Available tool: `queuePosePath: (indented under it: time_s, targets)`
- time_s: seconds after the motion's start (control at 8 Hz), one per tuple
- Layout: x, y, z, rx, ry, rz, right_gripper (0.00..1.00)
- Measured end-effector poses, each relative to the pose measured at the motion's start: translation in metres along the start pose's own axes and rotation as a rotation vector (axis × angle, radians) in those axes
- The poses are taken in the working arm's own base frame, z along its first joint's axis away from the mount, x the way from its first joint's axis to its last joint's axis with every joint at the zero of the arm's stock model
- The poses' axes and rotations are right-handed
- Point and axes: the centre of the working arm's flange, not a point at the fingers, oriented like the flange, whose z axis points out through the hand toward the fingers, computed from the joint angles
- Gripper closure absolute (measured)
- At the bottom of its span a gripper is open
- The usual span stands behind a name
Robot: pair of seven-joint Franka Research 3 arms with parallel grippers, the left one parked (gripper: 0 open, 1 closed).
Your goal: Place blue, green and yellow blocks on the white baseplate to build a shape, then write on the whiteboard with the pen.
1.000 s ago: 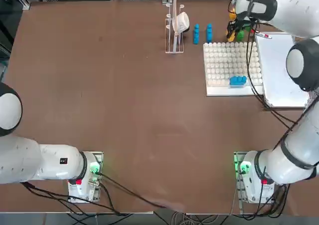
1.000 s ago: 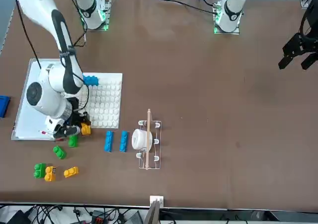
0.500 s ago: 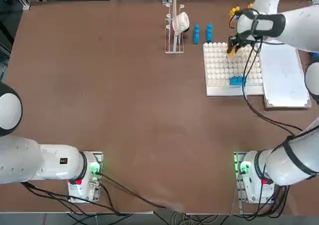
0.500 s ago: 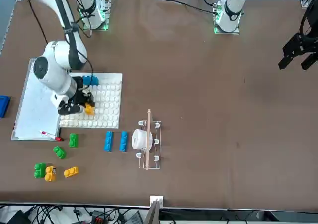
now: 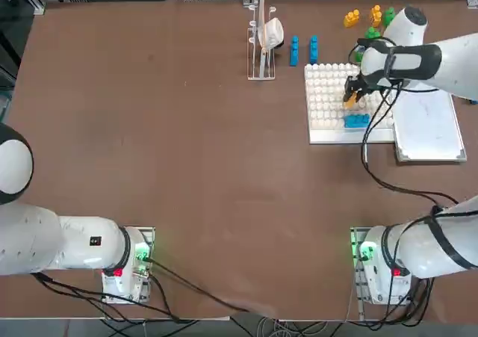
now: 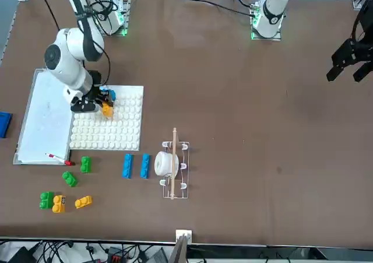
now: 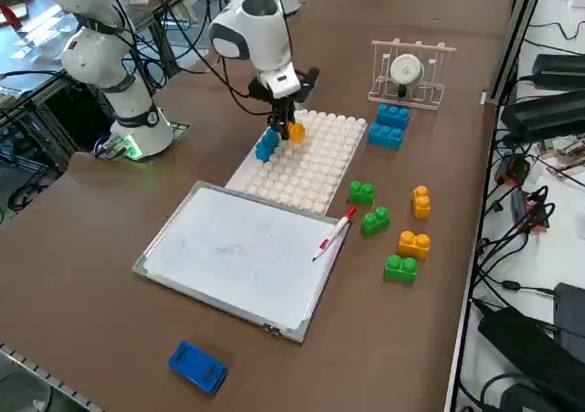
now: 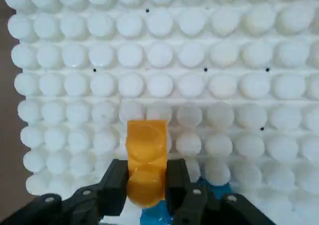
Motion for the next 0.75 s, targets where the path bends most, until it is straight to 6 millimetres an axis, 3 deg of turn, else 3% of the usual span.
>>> queuePosePath:
  time_s: [0.75]
  targets:
    - [-0.008,0.0045,0.0115,-0.01,0.009,0.009,0.59]
